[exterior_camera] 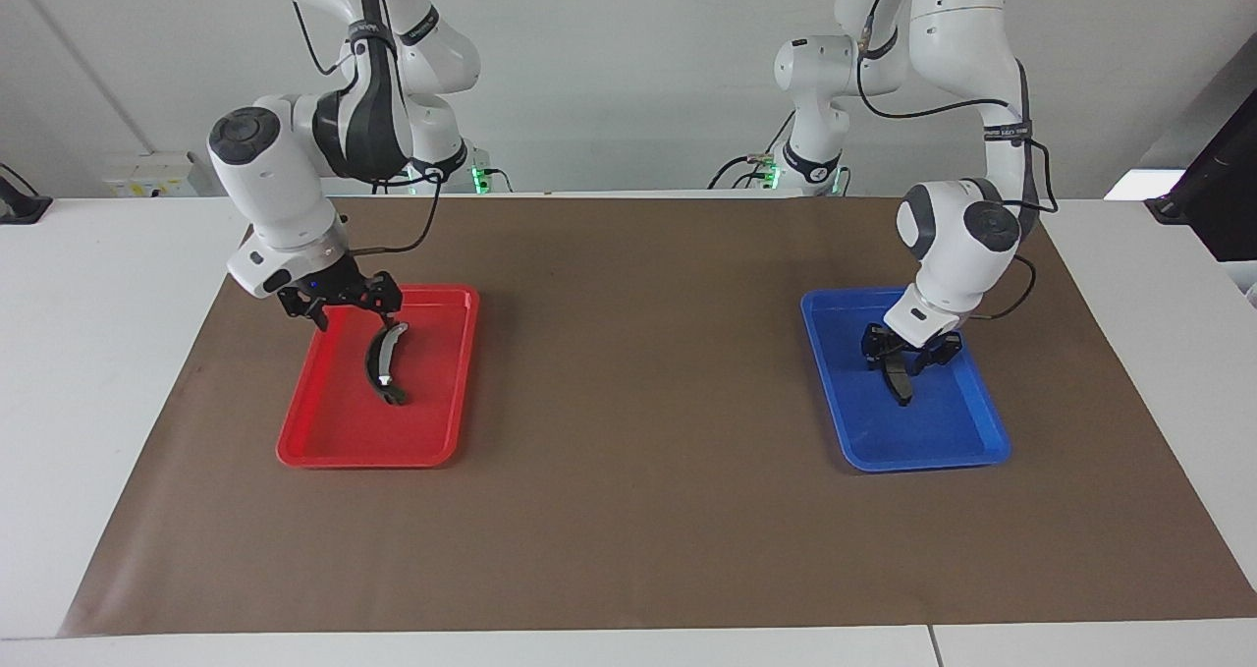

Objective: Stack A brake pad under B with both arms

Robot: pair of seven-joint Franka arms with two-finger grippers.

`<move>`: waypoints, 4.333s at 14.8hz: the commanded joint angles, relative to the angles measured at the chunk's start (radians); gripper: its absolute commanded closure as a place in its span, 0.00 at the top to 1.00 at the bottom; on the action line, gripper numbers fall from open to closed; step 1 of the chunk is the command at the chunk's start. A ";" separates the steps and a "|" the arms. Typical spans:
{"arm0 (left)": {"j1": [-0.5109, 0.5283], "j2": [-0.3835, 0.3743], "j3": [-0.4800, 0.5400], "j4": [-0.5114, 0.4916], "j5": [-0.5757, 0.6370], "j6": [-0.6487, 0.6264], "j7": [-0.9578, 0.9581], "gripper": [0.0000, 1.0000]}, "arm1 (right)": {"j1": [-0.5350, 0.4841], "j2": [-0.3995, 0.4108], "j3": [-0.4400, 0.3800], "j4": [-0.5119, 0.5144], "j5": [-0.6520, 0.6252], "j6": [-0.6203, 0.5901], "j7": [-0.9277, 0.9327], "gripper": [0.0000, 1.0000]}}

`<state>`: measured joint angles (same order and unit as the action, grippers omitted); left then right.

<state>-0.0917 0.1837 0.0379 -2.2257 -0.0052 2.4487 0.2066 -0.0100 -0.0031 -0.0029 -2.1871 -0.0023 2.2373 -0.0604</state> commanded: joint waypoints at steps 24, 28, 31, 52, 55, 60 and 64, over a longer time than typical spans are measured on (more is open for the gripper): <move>-0.552 0.178 0.008 0.365 -0.001 -0.119 -0.619 0.24 | -0.025 0.121 0.008 -0.031 0.022 0.102 -0.050 0.00; -0.588 0.224 0.008 0.368 0.004 -0.067 -0.618 0.31 | -0.015 0.112 0.011 0.041 0.022 0.003 -0.049 0.00; -0.586 0.223 0.008 0.368 0.004 -0.076 -0.619 0.66 | 0.011 0.112 0.017 0.075 0.022 -0.042 0.002 0.00; 0.021 -0.178 0.020 0.541 -0.001 -0.836 -0.072 0.99 | 0.611 0.495 0.021 0.578 0.002 -0.048 0.706 0.00; 0.050 -0.182 0.022 0.621 -0.001 -0.936 -0.029 0.99 | 0.631 0.532 0.021 0.589 -0.005 0.001 0.728 0.00; 0.052 -0.220 0.020 0.609 -0.001 -0.956 -0.038 0.99 | 0.650 0.574 0.020 0.602 -0.022 0.010 0.748 0.00; 0.052 -0.222 0.020 0.604 -0.001 -0.952 -0.036 0.99 | 0.653 0.581 0.021 0.609 -0.022 0.030 0.754 0.00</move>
<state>-0.0488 -0.0223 0.0653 -1.6129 -0.0043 1.5120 0.1596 0.6392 0.5667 0.0199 -1.6086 -0.0063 2.2532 0.6628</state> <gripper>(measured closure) 0.009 0.577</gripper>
